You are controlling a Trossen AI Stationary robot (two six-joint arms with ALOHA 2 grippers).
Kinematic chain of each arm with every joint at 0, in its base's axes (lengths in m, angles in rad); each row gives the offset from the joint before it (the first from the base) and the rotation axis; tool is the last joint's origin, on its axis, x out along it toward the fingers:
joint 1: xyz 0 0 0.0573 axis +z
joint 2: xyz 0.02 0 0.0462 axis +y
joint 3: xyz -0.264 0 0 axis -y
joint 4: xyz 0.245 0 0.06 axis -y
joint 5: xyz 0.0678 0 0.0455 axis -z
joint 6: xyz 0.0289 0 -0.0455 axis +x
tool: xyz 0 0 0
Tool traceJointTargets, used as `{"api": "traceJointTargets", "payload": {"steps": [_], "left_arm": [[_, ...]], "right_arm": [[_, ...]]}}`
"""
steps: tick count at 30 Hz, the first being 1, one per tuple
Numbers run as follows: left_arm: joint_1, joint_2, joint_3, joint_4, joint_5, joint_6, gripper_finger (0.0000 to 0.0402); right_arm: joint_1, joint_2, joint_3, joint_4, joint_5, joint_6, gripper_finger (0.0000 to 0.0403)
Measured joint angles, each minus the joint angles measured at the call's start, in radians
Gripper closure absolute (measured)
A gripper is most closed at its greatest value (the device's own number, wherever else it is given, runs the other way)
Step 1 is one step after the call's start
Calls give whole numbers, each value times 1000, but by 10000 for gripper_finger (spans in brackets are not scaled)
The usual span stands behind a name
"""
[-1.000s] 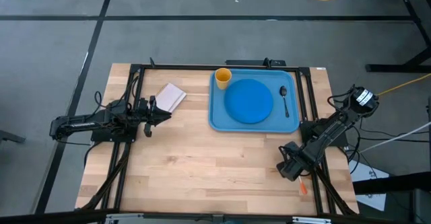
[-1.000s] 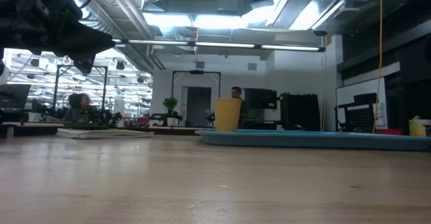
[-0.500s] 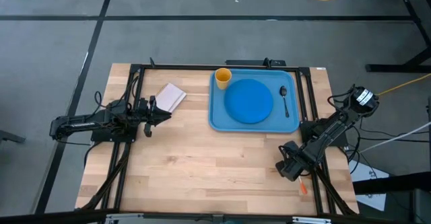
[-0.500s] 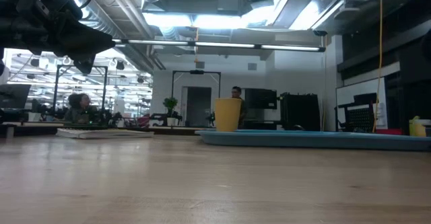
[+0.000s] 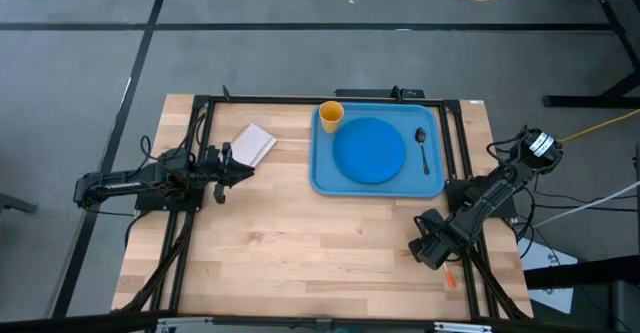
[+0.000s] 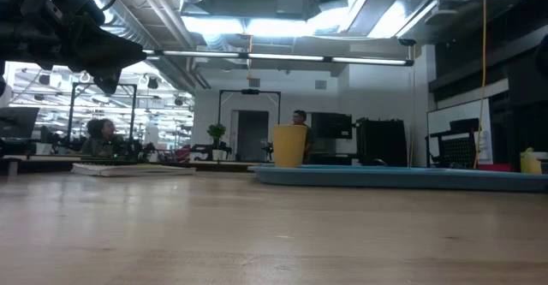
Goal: Pick and place plate/cup/fork/spoon on tray
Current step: Put the orange fork on the tray in between the blue plate and black spoon
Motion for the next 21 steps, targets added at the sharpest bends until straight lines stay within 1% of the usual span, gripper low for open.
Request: {"api": "traceJointTargets", "payload": {"steps": [6,16,21], "left_arm": [[0,0,0,0,0,0,343],[0,0,0,0,0,0,343],[0,0,0,0,0,0,343]], "right_arm": [[0,1,0,2,3,-1,309],[-1,1,0,4,3,-2,328],[-1,1,0,1,7,21,371]]}}
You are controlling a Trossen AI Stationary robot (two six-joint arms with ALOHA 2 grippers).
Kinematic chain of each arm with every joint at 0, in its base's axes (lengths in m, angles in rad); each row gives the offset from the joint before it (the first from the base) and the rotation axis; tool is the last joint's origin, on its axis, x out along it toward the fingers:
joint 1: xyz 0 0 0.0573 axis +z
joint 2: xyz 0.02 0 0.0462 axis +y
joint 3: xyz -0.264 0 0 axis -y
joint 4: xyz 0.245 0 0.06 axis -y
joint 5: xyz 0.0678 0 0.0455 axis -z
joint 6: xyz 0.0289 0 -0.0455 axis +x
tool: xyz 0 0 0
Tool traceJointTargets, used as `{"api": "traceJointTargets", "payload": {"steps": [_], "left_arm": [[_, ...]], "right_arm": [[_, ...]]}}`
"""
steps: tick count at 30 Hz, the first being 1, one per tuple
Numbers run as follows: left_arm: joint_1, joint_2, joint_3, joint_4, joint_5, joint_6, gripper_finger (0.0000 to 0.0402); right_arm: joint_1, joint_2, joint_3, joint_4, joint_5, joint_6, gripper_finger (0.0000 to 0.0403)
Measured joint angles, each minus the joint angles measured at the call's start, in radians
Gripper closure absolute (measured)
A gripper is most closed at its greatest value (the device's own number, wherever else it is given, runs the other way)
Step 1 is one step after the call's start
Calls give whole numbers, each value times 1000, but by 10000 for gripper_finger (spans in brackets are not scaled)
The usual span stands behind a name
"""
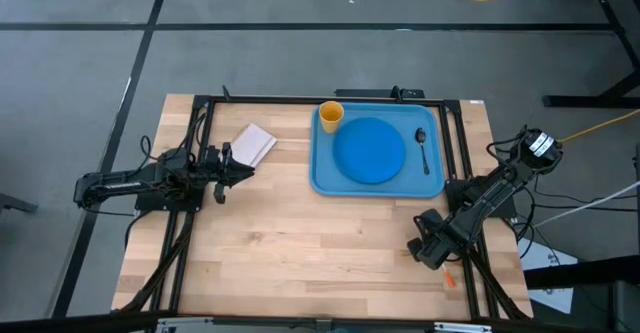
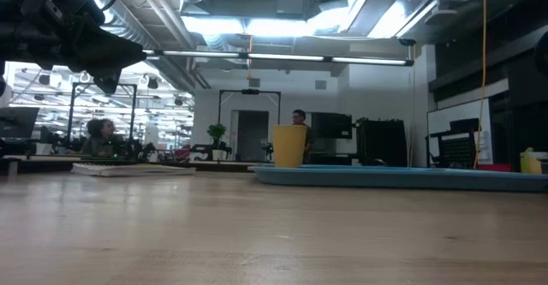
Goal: Pick and place plate/cup/fork/spoon on tray
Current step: Put the orange fork on the tray in between the blue plate and black spoon
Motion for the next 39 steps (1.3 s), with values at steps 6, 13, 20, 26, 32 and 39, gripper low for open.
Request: {"api": "traceJointTargets", "payload": {"steps": [6,13,20,26,32,39], "left_arm": [[0,0,0,0,0,0,343],[0,0,0,0,0,0,343],[0,0,0,0,0,0,343],[0,0,0,0,0,0,343],[0,0,0,0,0,0,343],[0,0,0,0,0,0,343]], "right_arm": [[-3,-1,0,-4,13,8,390],[-30,5,30,-29,103,1,396],[-51,3,202,-269,265,0,393],[-139,2,269,-362,289,-9,392],[-262,2,269,-369,332,-108,392],[-405,1,271,-380,354,-199,391]]}}
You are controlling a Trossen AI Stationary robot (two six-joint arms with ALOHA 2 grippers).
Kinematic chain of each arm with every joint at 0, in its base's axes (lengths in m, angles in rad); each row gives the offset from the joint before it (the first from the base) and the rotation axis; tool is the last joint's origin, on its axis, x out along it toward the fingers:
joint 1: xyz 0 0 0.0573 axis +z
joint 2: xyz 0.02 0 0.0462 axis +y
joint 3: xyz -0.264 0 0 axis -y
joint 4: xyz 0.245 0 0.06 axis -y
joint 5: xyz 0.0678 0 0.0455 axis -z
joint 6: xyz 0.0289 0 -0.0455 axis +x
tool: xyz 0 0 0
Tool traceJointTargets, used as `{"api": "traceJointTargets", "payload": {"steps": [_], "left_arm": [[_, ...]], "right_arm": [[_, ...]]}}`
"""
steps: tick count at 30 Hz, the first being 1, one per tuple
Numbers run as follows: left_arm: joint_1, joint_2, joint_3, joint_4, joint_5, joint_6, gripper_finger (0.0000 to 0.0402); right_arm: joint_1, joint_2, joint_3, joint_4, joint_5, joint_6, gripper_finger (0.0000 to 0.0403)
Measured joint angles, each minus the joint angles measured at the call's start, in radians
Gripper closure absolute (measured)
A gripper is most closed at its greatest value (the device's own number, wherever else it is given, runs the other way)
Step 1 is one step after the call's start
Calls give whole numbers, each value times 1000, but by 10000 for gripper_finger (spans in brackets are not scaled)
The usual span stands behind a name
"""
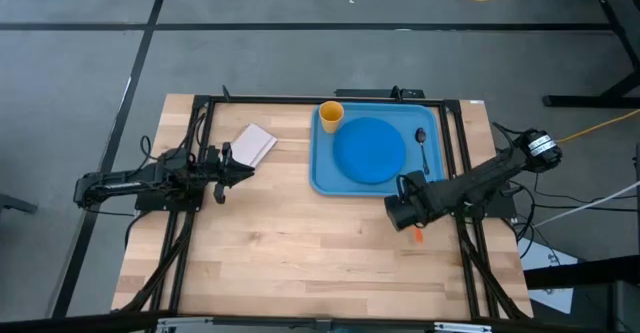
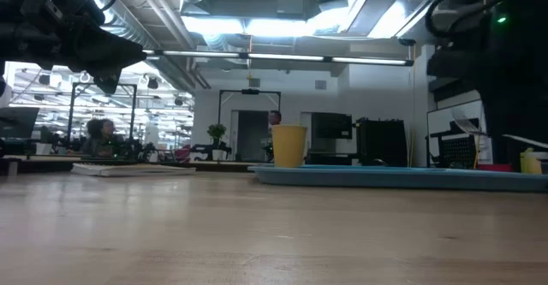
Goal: Pick and place plate/cup/fork/spoon on tray
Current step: Put the orange fork on the tray in between the blue plate and black spoon
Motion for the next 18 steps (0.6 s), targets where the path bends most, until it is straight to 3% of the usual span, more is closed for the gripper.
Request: {"api": "traceJointTargets", "payload": {"steps": [6,18], "left_arm": [[0,0,0,0,0,0,343],[0,0,0,0,0,0,343]], "right_arm": [[-117,-16,0,-22,4,-102,391],[-408,-80,1,-49,122,-324,391]]}}
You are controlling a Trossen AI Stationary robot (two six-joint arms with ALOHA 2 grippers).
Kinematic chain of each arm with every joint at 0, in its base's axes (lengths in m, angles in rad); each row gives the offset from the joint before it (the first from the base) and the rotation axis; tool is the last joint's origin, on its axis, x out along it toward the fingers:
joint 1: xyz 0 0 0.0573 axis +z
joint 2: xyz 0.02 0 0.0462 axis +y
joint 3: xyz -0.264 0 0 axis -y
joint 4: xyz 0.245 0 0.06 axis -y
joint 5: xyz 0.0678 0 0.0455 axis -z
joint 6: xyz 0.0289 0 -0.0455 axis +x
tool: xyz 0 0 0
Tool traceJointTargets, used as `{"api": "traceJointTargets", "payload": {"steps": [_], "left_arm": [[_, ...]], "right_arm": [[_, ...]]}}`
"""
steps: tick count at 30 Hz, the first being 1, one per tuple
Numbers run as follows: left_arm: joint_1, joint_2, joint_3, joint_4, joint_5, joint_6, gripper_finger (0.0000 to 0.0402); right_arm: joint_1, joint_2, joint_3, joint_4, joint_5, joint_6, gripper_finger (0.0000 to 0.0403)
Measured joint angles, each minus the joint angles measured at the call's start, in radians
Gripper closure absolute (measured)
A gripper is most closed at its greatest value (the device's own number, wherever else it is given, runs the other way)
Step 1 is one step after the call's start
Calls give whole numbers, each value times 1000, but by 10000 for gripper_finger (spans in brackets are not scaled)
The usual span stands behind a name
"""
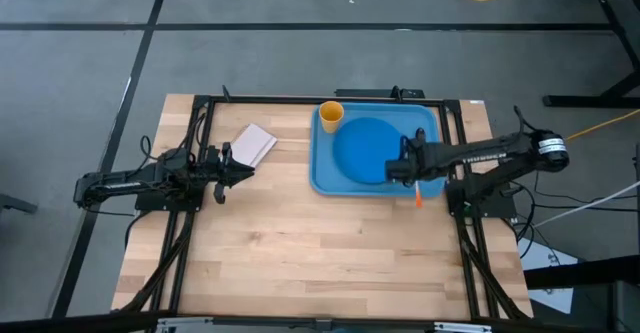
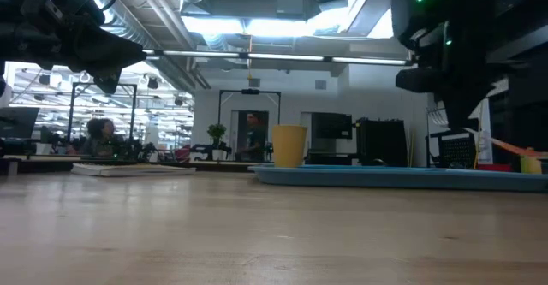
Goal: Pick and place plate/cup/fork/spoon on tray
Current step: Put the orange fork on the tray in between the blue plate and black spoon
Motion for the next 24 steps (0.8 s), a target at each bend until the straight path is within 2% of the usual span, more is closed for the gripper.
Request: {"api": "traceJointTargets", "payload": {"steps": [8,12,15,24], "left_arm": [[0,0,0,0,0,0,343],[0,0,0,0,0,0,343],[0,0,0,0,0,0,343],[0,0,0,0,0,0,343]], "right_arm": [[-226,-1,0,95,31,-258,391],[-302,-1,0,157,32,-366,391],[-334,-1,0,179,29,-416,391],[-347,-1,-43,212,1,-414,391]]}}
